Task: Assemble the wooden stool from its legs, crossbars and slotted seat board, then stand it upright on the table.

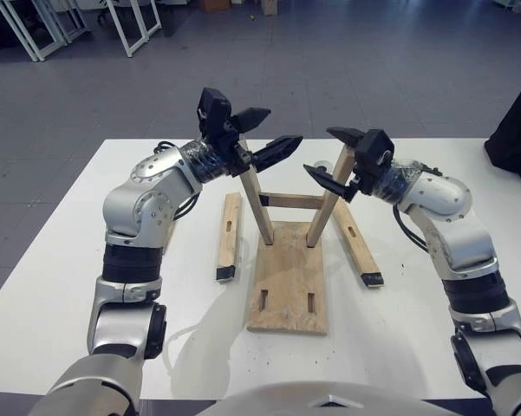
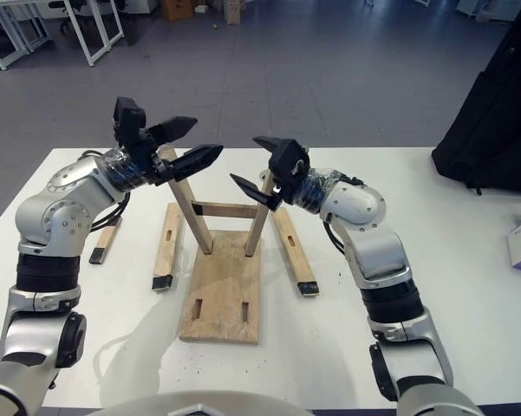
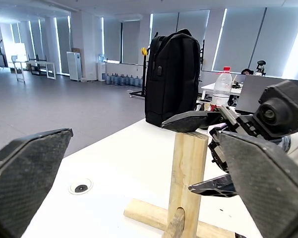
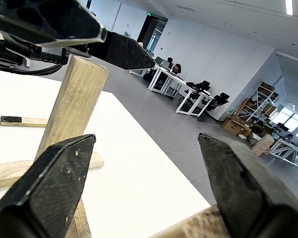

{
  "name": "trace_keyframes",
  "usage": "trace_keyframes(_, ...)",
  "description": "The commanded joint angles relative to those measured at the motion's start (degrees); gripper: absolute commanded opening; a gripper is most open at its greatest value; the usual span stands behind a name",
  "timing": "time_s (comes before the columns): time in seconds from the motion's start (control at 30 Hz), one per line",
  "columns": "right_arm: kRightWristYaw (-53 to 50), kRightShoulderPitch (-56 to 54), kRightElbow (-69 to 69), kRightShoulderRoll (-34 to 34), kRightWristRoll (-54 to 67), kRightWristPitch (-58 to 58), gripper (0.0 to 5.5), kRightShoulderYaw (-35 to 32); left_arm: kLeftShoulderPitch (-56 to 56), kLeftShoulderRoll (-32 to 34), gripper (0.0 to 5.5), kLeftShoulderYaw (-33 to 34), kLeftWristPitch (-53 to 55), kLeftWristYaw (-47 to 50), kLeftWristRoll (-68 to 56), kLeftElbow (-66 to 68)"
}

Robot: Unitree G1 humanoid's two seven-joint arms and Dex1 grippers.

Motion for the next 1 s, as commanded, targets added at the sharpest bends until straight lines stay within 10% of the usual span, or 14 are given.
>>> trace_keyframes(0.03,2.0,5.8,2.8,-1.6,-1.6,6.4,3.77,3.6,10.6,-0.6,5.46,-6.7,5.7,-0.6,3.6,4.7)
trace_keyframes(1.0,-8.8,-4.2,-3.3,5.7,4.6,6.0,3.77,-9.2,0.1,-2.1,5.46,11.1,-1.8,11.9,-0.7,-6.2)
